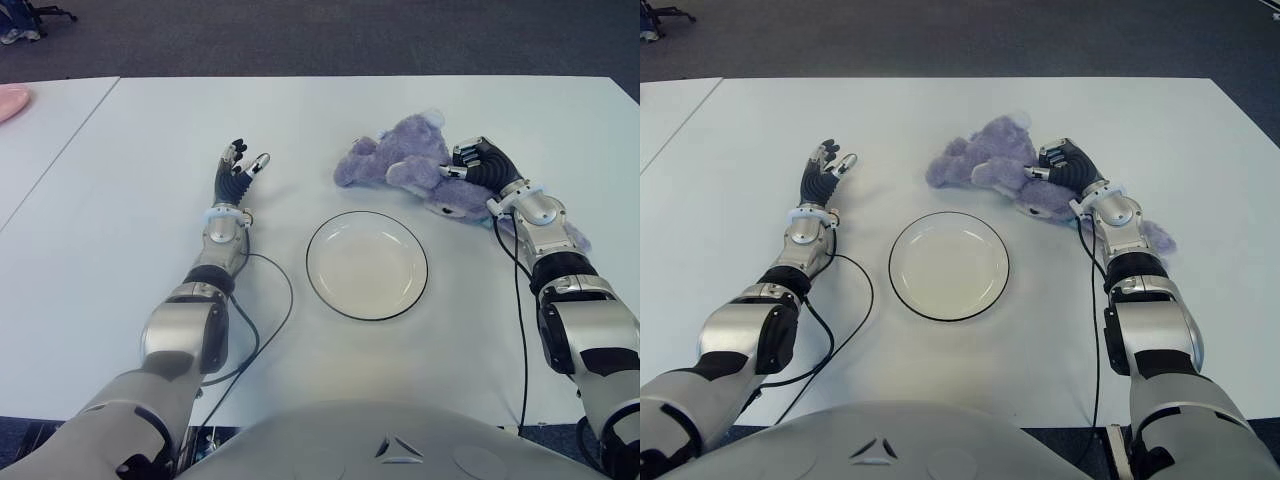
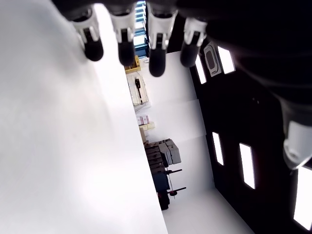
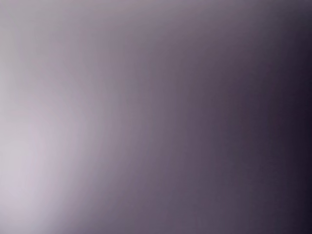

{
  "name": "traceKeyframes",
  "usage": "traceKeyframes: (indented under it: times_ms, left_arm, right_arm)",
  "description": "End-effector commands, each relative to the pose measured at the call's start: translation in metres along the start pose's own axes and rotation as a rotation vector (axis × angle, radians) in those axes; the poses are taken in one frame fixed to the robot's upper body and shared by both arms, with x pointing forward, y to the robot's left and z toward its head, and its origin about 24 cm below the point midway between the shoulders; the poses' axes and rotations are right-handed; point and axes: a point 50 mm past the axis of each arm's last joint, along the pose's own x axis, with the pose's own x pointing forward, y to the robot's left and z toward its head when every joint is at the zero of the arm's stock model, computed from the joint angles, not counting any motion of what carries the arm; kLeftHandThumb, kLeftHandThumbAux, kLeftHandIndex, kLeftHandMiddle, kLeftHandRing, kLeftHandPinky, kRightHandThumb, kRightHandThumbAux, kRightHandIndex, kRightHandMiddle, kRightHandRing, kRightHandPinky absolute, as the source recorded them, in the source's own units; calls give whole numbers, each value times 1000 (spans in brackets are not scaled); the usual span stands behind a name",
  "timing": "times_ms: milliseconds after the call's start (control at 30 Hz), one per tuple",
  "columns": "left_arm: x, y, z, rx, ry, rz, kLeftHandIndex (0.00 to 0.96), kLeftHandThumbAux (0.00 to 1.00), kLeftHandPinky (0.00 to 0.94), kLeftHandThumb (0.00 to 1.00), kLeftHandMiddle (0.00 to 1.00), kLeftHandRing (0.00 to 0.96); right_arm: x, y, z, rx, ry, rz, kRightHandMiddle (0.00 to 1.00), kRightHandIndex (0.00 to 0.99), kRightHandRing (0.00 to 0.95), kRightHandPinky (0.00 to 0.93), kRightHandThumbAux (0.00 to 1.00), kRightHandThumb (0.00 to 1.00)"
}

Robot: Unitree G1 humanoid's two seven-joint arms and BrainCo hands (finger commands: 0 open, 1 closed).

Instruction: Put the doll into the plate.

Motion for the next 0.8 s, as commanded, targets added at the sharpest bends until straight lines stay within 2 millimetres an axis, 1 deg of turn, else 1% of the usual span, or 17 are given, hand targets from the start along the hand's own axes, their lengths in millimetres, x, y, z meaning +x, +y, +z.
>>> traceKeyframes:
  times_ms: [33, 100, 167, 300, 433, 533, 667, 700, 800]
  left_arm:
    - [-67, -13, -93, 18, 434, -50, 127, 489, 0, 0, 149, 96]
    - [-67, -13, -92, 19, 434, -50, 125, 488, 0, 0, 149, 98]
    - [-67, -14, -92, 20, 435, -50, 124, 489, 0, 0, 148, 98]
    - [-67, -14, -92, 20, 437, -46, 122, 492, 0, 0, 143, 95]
    - [-66, -14, -92, 17, 440, -45, 120, 494, 0, 0, 138, 90]
    - [-66, -14, -92, 18, 440, -45, 119, 495, 0, 0, 138, 90]
    - [-66, -15, -92, 19, 439, -45, 119, 497, 0, 0, 139, 92]
    - [-66, -15, -92, 20, 438, -46, 119, 497, 0, 0, 140, 92]
    - [-66, -15, -91, 22, 436, -47, 119, 497, 0, 0, 143, 100]
  right_arm:
    - [-4, 16, -13, -100, 72, 106, 132, 141, 111, 71, 435, 73]
    - [-4, 16, -13, -119, 72, 109, 83, 105, 49, 29, 395, 69]
    - [-4, 17, -14, -136, 75, 110, 51, 95, 21, 11, 364, 73]
    - [-5, 20, -15, -160, 72, 117, 16, 109, 5, 2, 323, 91]
    - [-4, 24, -12, -174, 40, 127, 3, 147, 0, 0, 286, 117]
    - [-3, 29, -7, -180, -4, 141, 0, 161, 0, 0, 275, 129]
    - [-4, 31, -5, -183, -23, 147, 0, 169, 0, 0, 270, 138]
    - [-4, 32, -1, -185, -49, 160, 0, 171, 0, 0, 269, 140]
    - [-5, 33, 4, -186, -85, 183, 0, 151, 0, 0, 288, 154]
